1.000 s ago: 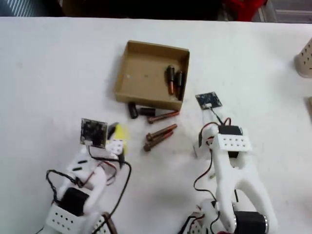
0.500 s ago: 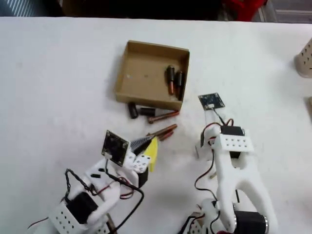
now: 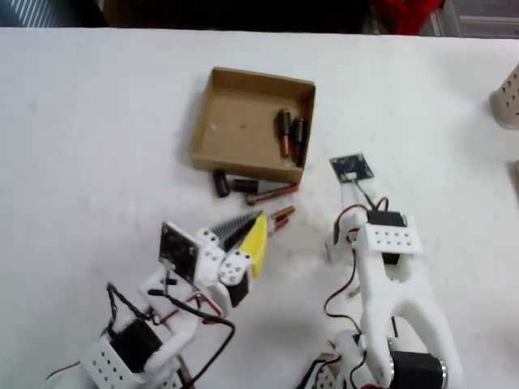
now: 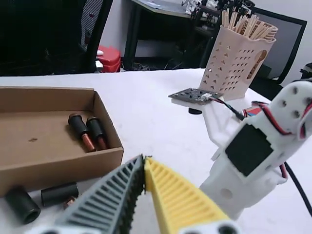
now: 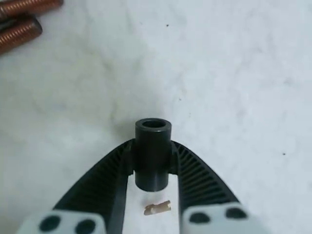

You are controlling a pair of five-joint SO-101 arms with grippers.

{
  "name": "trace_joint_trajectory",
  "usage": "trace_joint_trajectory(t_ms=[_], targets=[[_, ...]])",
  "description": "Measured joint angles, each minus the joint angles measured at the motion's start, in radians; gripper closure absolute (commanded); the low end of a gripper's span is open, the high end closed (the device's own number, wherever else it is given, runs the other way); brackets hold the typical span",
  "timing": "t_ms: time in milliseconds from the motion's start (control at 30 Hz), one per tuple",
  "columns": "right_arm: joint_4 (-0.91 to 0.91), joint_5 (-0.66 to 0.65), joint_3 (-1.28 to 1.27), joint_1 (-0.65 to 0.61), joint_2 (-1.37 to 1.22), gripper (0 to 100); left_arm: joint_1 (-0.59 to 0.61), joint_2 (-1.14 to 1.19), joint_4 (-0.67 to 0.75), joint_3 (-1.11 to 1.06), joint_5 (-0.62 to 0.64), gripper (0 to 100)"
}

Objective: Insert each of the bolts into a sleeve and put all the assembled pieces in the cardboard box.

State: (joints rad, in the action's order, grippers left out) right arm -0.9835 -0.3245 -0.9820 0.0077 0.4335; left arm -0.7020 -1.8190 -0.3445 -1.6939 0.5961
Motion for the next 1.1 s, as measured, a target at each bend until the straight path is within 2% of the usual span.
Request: trace_joint_trajectory(t_ms=[167, 500, 800, 933, 1100], targets=[[0.005, 0.000, 0.000, 0.000, 0.000, 98.1, 0.015, 0.000, 0.061, 0.000, 0.000, 98], [0.005, 0.000, 0.000, 0.000, 0.000, 98.1, 0.046, 0.032, 0.052, 0.071, 0.000, 98], [0.005, 0.000, 0.000, 0.000, 0.000, 98.1, 0.046, 0.551, 0.037, 0.390, 0.000, 98], [0.011, 0.000, -0.009, 0.000, 0.000, 98.1, 0.032, 0.781, 0.037, 0.440, 0.005, 98], [0.011, 0.000, -0.009, 0.000, 0.000, 98.1, 0.009, 1.030, 0.037, 0.442, 0.117, 98]])
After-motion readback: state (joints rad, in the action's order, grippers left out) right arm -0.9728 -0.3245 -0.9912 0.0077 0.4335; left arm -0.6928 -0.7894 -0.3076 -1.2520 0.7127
